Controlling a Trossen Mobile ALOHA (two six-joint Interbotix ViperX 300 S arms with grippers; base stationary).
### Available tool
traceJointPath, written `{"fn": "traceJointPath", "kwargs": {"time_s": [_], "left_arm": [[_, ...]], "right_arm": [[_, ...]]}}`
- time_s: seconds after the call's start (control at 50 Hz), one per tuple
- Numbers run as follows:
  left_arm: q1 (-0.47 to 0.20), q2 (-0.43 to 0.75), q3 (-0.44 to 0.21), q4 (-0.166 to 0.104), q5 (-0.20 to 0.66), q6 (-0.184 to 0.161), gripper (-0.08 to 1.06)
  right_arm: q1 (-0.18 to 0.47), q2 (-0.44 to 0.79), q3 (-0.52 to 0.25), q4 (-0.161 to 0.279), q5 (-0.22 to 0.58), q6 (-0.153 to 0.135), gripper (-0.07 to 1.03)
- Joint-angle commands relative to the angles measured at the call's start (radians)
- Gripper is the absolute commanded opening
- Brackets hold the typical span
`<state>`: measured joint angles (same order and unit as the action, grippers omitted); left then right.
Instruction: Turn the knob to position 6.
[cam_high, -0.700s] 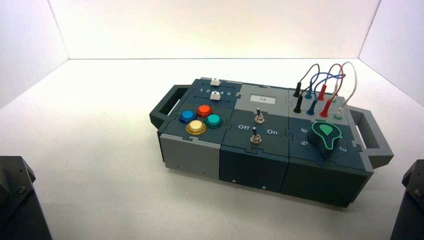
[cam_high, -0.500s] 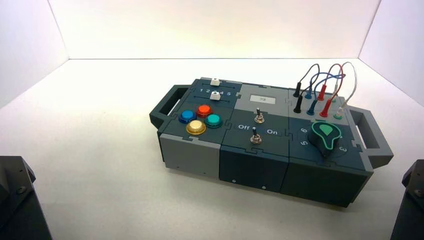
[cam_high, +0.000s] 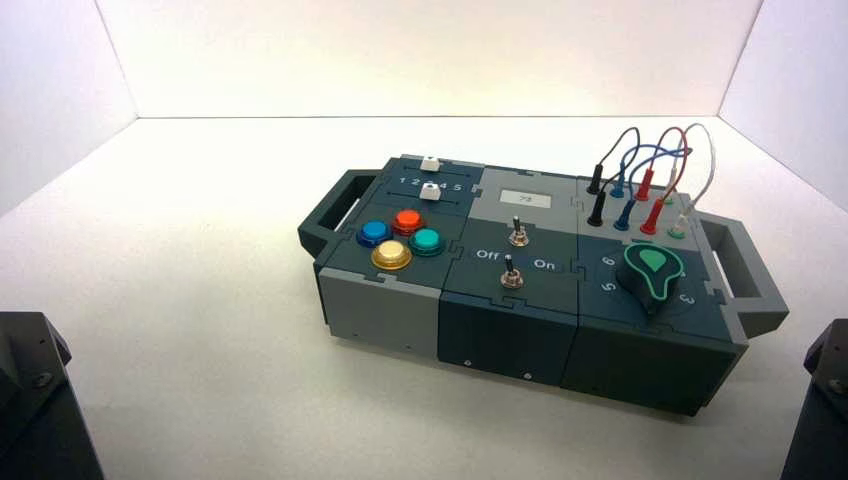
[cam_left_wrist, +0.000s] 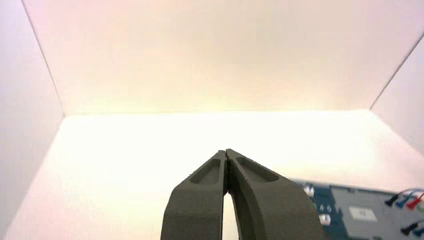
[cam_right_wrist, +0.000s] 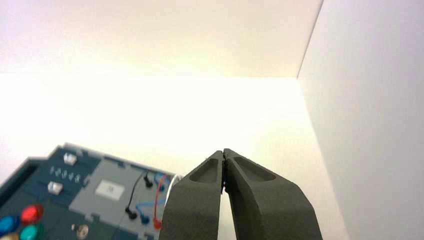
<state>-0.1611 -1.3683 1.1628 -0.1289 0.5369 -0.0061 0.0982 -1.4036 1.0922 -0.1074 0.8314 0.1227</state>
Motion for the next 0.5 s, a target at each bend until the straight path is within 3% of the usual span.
{"fn": "traceJointPath", "kwargs": {"time_s": [0.02,0.14,0.16,0.26,0.4,0.5], "left_arm": [[0.006,0.133,-0.078,-0.003,-0.002,0.003,-0.03],[0.005,0.249,-0.152,-0.003,0.002,0.02,-0.03],[0.003,0.314,-0.196,-0.003,0.009,0.032,-0.03],[-0.008,0.399,-0.255,-0.003,0.035,0.035,-0.03],[-0.029,0.482,-0.284,-0.003,0.06,0.04,-0.03],[-0.038,0.508,-0.284,-0.003,0.058,0.041,-0.03]], "right_arm": [[0.003,0.137,-0.066,0.014,0.021,0.003,-0.02],[0.002,0.256,-0.104,0.011,0.048,0.0,-0.02],[0.002,0.322,-0.132,0.003,0.071,-0.008,-0.02],[0.002,0.43,-0.206,-0.015,0.132,-0.012,-0.02],[0.0,0.545,-0.305,-0.029,0.236,-0.018,-0.02],[0.0,0.626,-0.345,-0.035,0.321,-0.044,-0.02]]}}
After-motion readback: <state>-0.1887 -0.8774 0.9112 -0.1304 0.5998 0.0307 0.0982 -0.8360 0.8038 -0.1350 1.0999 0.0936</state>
